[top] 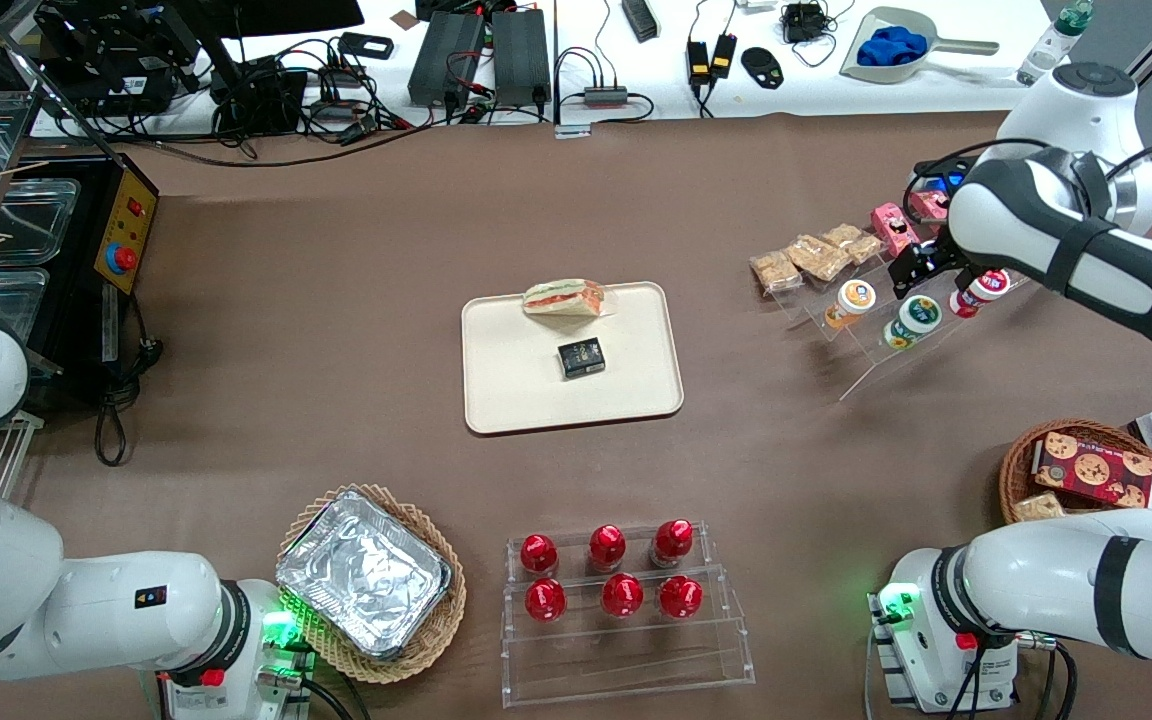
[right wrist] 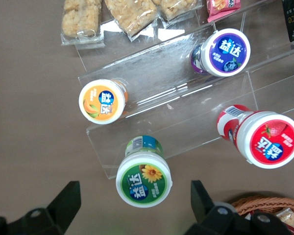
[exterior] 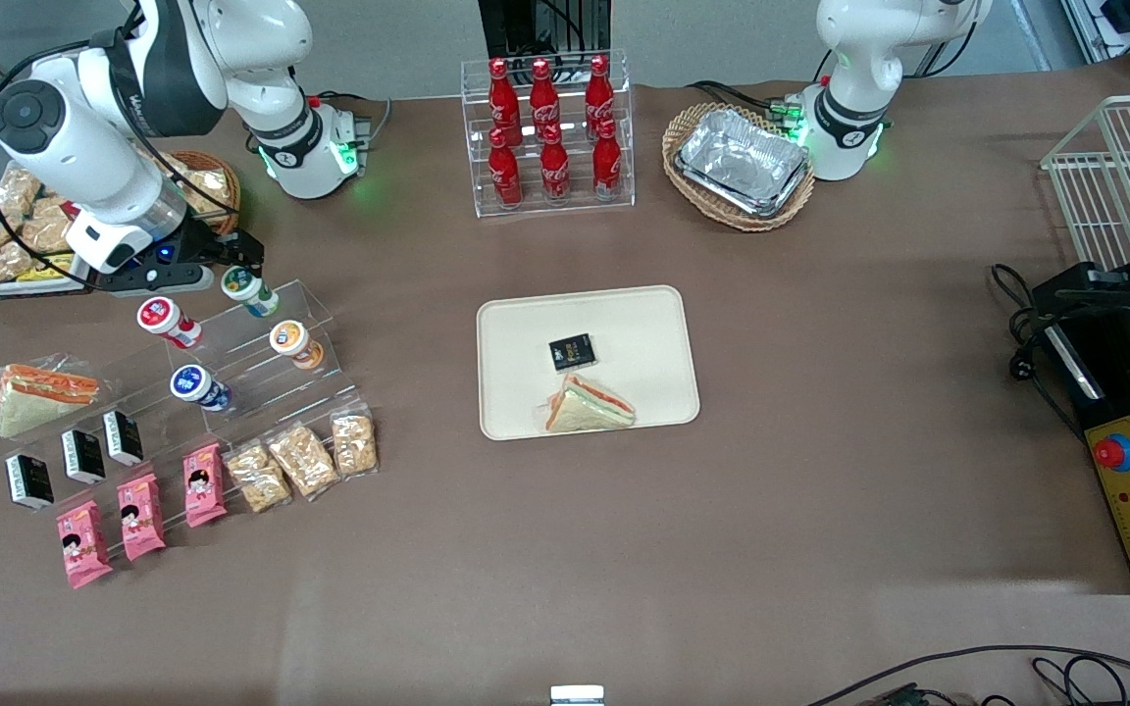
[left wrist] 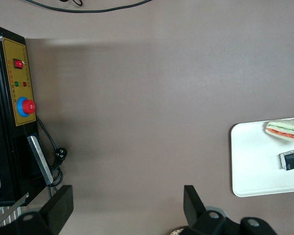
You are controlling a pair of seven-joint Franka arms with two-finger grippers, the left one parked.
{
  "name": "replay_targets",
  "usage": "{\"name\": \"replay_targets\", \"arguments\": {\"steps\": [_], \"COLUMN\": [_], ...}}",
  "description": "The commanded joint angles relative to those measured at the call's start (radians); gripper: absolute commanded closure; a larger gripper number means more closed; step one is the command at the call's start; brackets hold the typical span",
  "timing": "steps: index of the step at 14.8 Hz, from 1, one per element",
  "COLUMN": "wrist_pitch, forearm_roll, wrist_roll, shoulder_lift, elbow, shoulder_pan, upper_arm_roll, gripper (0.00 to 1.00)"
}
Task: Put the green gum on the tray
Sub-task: 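Lower the open right gripper around the green gum tub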
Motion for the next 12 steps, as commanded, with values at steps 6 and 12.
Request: {"name": "replay_targets", "arguments": {"steps": [6, 12], "wrist_pitch": [0.128, 0.229], "forearm_roll": [-0.008, -0.01], "wrist_roll": [-0.006, -0.02], "shoulder_lift": [-0.083, -0.08], "elbow": [-0.125, -0.186], "shoulder_pan": [0.007, 0.004], "upper_arm_roll": [-0.004, -0.007], "gripper": [0.0, 0.0]}}
